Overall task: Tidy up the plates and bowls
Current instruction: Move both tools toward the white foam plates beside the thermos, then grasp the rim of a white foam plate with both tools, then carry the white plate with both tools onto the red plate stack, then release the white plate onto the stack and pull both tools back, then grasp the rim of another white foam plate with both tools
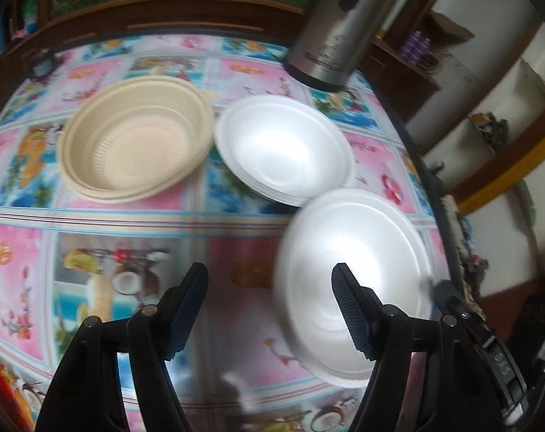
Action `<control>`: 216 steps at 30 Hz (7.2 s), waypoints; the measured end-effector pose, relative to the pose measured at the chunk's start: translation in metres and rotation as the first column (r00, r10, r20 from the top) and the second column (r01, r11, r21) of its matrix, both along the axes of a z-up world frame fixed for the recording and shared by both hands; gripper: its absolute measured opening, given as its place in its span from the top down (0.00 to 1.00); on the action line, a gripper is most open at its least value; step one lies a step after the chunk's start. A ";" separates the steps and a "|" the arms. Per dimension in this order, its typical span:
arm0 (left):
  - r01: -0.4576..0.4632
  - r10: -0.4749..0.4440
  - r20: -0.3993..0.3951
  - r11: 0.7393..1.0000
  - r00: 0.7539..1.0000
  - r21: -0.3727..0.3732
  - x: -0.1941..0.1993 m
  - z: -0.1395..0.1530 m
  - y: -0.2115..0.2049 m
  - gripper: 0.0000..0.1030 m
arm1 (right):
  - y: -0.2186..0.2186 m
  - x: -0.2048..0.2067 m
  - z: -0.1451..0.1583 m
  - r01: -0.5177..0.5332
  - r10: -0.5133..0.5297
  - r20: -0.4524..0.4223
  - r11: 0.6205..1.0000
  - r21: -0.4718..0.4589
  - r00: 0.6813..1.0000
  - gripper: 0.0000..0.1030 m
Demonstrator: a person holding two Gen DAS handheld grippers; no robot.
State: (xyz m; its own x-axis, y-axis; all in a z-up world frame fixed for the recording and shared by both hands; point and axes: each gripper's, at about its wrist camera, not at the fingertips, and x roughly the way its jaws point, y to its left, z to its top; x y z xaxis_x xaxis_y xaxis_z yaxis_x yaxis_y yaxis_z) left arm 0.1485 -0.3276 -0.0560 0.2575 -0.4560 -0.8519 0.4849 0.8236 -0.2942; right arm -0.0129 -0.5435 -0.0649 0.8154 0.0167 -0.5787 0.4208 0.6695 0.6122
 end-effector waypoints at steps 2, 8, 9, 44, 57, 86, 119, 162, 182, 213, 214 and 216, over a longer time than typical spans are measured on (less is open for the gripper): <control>-0.003 0.003 -0.008 1.000 1.000 0.004 0.001 -0.004 -0.002 0.31 | 0.001 0.002 -0.001 -0.005 0.005 -0.006 1.000 0.003 1.000 0.75; -0.010 0.011 -0.012 1.000 1.000 0.015 0.002 -0.012 -0.002 0.33 | 0.003 0.009 -0.007 -0.025 0.026 -0.032 1.000 0.011 0.999 0.75; -0.007 0.008 -0.008 1.000 1.000 0.019 0.001 -0.012 -0.003 0.33 | 0.004 0.009 -0.008 -0.026 0.026 -0.034 1.000 0.010 0.999 0.75; -0.020 0.020 0.016 1.000 1.000 -0.011 -0.020 -0.004 0.035 0.94 | 0.043 0.016 -0.008 -0.065 0.063 -0.046 0.997 -0.047 0.997 0.91; -0.222 0.214 0.152 0.974 0.965 0.037 -0.058 0.038 0.181 0.93 | 0.163 0.031 0.009 -0.274 0.275 0.023 0.961 -0.041 0.961 0.90; -0.555 0.550 0.094 0.831 0.830 0.043 -0.088 0.026 0.449 0.90 | 0.444 0.106 0.008 -0.679 0.672 -0.100 0.725 -0.115 0.734 0.90; -0.450 0.424 0.304 0.893 0.853 0.019 -0.123 0.075 0.376 0.51 | 0.356 0.096 0.011 -0.561 0.562 -0.012 0.824 -0.080 0.827 0.87; -0.061 0.056 0.031 0.982 0.998 0.181 -0.033 -0.013 0.119 0.49 | 0.016 0.159 -0.016 0.043 -0.025 -0.170 0.994 0.102 0.985 0.88; -0.091 0.090 -0.070 0.996 0.993 -0.012 0.004 0.014 0.092 0.25 | 0.021 0.101 0.002 -0.166 0.165 -0.242 0.986 0.016 0.956 0.93; -0.136 0.125 -0.133 0.988 0.983 -0.072 0.024 -0.018 0.037 0.90 | 0.026 0.098 -0.012 -0.263 0.278 -0.216 0.960 0.096 0.936 0.71; -0.132 0.120 -0.136 0.988 0.983 -0.075 0.023 -0.019 0.037 0.93 | 0.026 0.097 -0.012 -0.258 0.272 -0.216 0.962 0.091 0.938 0.77; -0.124 0.111 -0.141 0.989 0.984 -0.086 0.023 -0.020 0.036 0.94 | 0.027 0.098 -0.015 -0.252 0.265 -0.226 0.964 0.086 0.937 0.89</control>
State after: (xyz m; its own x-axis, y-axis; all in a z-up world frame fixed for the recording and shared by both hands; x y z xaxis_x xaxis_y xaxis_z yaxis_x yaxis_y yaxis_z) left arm 0.1719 -0.2916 -0.0758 0.1991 -0.5095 -0.8371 0.3368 0.8378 -0.4298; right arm 0.0853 -0.5170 -0.0798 0.6210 0.2463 -0.7441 0.3728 0.7423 0.5568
